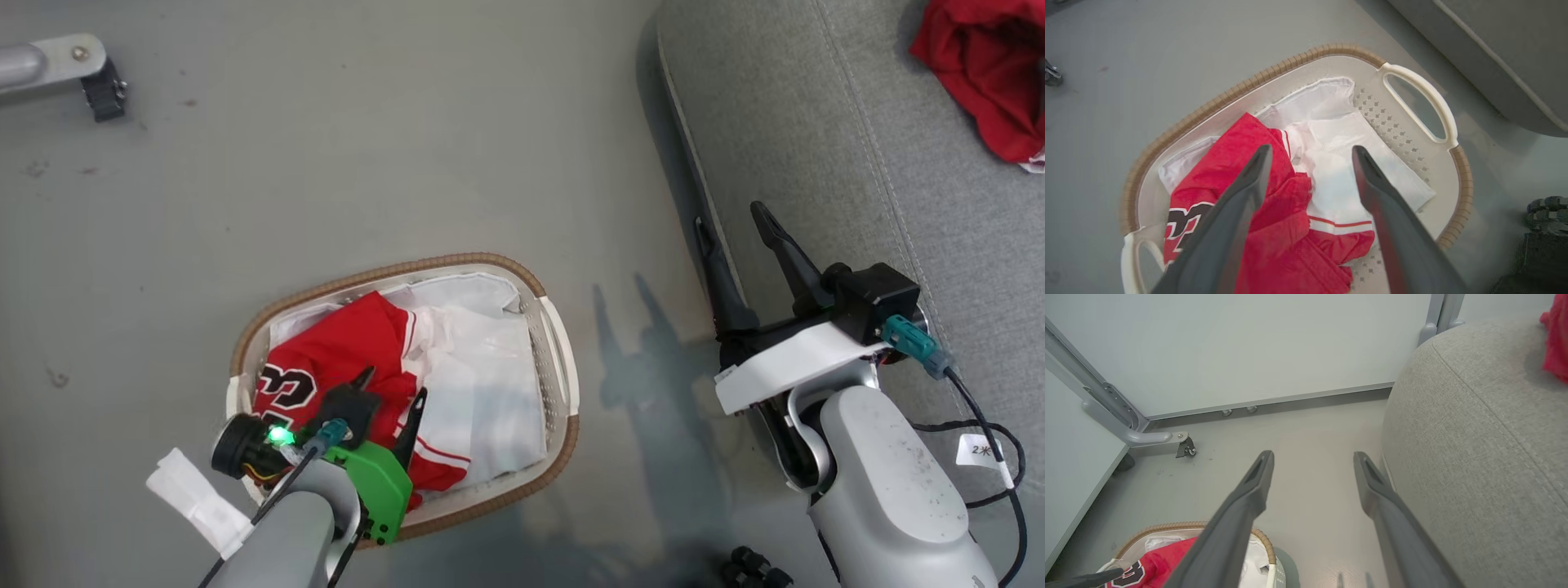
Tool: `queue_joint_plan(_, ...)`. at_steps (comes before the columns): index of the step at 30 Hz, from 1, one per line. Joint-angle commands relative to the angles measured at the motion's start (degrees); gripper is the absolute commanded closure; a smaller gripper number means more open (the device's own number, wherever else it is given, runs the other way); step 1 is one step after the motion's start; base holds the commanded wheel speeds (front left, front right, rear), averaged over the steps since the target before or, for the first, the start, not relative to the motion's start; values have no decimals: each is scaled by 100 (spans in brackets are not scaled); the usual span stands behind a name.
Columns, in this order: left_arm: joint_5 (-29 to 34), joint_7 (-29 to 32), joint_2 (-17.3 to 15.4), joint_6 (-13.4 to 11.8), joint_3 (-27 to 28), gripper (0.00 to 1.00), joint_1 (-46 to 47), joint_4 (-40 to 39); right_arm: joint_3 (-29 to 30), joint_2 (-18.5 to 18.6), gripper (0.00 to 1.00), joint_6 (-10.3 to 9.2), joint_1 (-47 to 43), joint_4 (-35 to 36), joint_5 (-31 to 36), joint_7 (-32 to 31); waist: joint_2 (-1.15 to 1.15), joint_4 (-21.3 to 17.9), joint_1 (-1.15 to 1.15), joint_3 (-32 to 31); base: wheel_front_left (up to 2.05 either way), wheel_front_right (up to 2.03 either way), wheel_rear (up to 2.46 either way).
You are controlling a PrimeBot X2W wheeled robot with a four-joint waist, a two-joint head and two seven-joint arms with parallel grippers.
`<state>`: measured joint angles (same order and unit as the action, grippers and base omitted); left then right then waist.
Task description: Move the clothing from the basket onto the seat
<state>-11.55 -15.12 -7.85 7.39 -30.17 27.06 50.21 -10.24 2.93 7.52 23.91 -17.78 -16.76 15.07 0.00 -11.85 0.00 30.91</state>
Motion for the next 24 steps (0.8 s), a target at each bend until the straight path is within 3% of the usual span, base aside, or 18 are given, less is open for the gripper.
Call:
queue_joint_plan(1,-81,-5,-74,14,-91,0,258,143,-34,7,0,-7,50,13,-34,14,0,-316,0,448,0,0,0)
queue_joint_plan(11,-217,67,-75,10,-956,0,1266,1360,-130,6,0,-7,120,148,-242,14,0,-603,0,1062,0,0,0)
queue_joint_plan(24,-130,720,-265,-53,-1458,0,2099,2203,-160,6,0,-7,199,220,-358,14,0,-788,0,1706,0,0,0)
